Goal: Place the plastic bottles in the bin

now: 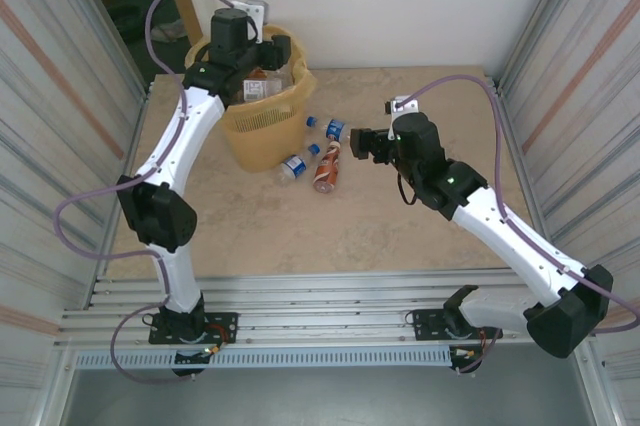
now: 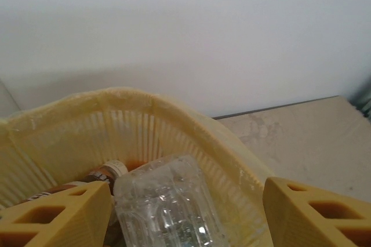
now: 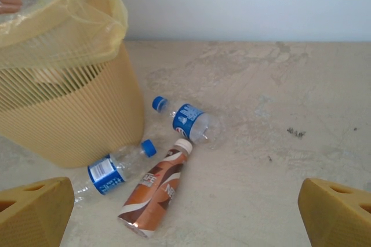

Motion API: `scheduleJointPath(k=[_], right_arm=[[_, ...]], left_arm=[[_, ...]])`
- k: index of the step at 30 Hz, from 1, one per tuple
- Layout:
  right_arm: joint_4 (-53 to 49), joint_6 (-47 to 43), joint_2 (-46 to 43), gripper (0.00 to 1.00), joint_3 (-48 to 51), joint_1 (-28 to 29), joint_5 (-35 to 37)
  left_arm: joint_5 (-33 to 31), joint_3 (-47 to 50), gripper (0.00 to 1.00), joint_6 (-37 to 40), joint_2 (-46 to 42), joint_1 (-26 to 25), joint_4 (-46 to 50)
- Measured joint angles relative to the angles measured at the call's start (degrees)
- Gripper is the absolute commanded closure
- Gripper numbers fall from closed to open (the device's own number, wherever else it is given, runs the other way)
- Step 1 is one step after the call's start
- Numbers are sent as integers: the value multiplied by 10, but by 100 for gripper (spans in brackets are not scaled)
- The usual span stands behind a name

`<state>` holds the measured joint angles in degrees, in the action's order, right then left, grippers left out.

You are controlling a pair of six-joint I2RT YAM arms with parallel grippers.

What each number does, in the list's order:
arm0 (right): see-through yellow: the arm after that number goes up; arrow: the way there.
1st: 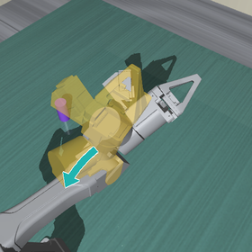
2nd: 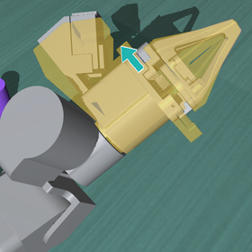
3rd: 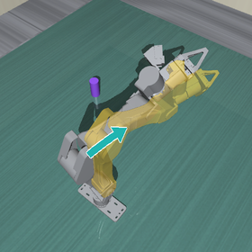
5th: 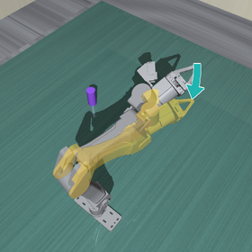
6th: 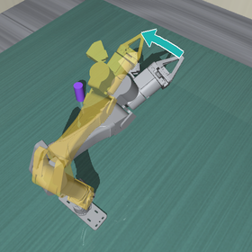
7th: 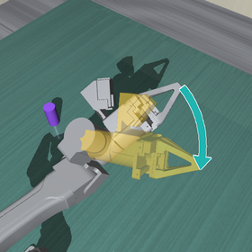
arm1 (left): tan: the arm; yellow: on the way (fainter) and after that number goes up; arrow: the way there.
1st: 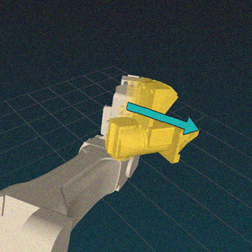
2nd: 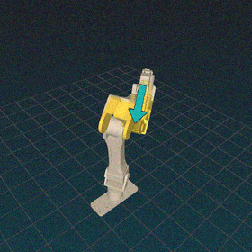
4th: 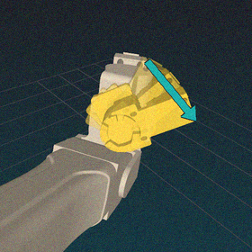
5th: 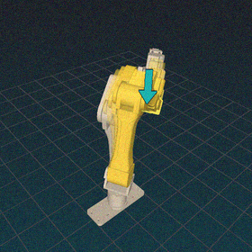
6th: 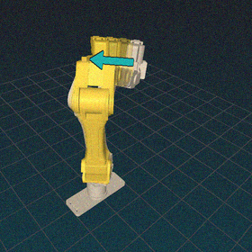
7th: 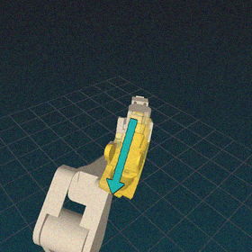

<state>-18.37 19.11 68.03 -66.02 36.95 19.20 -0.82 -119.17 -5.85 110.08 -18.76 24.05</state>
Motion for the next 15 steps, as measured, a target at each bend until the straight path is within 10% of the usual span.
scheduleJointPath(k=[15], right_arm=[[-57, 94, 78, 0, -6, -38, -20]], left_arm=[[-111, -6, 28, 55, 30, 9, 58]])
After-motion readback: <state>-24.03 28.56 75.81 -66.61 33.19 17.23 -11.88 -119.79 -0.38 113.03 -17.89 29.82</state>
